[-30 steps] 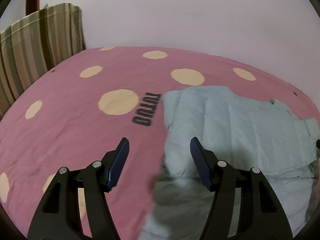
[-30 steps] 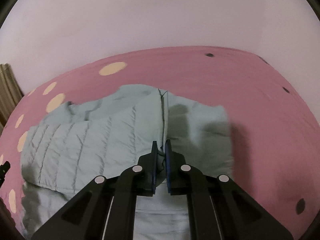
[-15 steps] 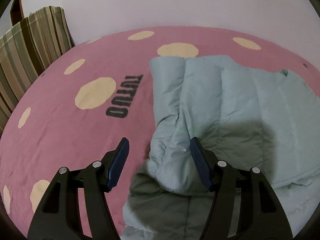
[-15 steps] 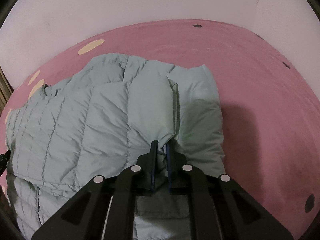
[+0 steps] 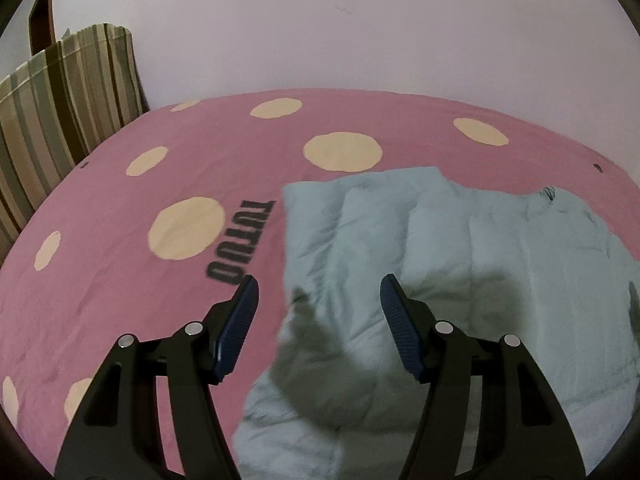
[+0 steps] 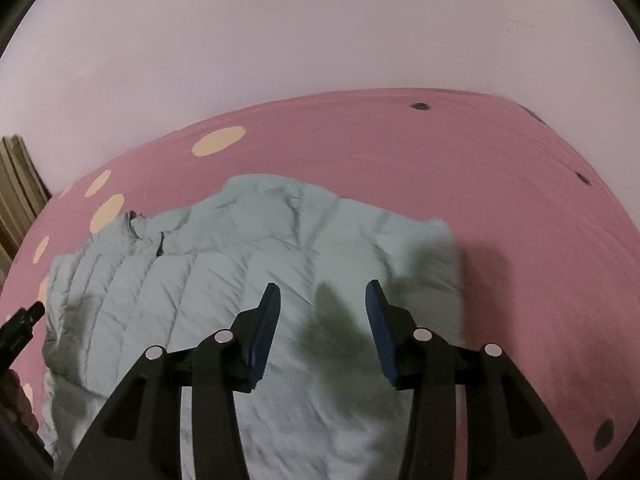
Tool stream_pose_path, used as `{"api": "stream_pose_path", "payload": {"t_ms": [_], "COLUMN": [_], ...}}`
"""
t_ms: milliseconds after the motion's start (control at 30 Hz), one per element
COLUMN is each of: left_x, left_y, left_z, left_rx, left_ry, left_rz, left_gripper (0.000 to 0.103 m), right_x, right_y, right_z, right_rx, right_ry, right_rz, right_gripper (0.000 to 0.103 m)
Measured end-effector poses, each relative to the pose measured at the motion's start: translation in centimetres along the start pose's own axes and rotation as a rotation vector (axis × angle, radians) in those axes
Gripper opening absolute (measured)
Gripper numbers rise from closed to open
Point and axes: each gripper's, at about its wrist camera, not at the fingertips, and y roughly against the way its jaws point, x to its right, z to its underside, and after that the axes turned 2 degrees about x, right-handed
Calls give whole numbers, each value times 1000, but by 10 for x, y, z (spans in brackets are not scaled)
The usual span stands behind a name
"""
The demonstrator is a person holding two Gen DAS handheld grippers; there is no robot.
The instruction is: Fold large clothes
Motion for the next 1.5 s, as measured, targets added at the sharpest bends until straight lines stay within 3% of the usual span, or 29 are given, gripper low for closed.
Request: {"api": "stream_pose_path", "payload": {"t_ms": [133,300,400,567,700,800,933,1133,1267,1367,1500], "left_x": [12,18,26,20,19,32,48,43,42,36,37], "left_y": [-30,-65,-71,-56,-22,-10,-25,-34,-16,0,-14], "left_z": [-2,8,15,13,18,27,43,50,41,24,2], "left_rx": [-37,-144,-130,-117,-88,-77,-115,-130,-112,-49,-30], "left_ry": [-11,-33,-84,-56,6,-18,-73,-52,-54,-13,-8], "left_rz": [-39,-51,-83,-89,-25,8,2,28,24,32,6], "left_gripper": [63,66,66,66,66,66,67,70,69,69,70], "right_x": [-16,-17,-16,-15,-17,-24,-27,-25,-29,-29,-34], "right_y": [-34,-67,-72,-58,-28,-15,-30,-40,-23,-8,-19], "right_z": [0,12,16,13,17,30,47,53,46,31,5], "right_rx": [-47,-120,-119,-104,-72,-68,-107,-110,-77,-30,-11], "right_ry": [48,79,80,71,51,71,107,101,109,98,99], "right_rz": [14,44,35,38,4,-8,24,15,24,5,5], "right_gripper": [45,45,45,45,45,45,48,48,48,49,49]}}
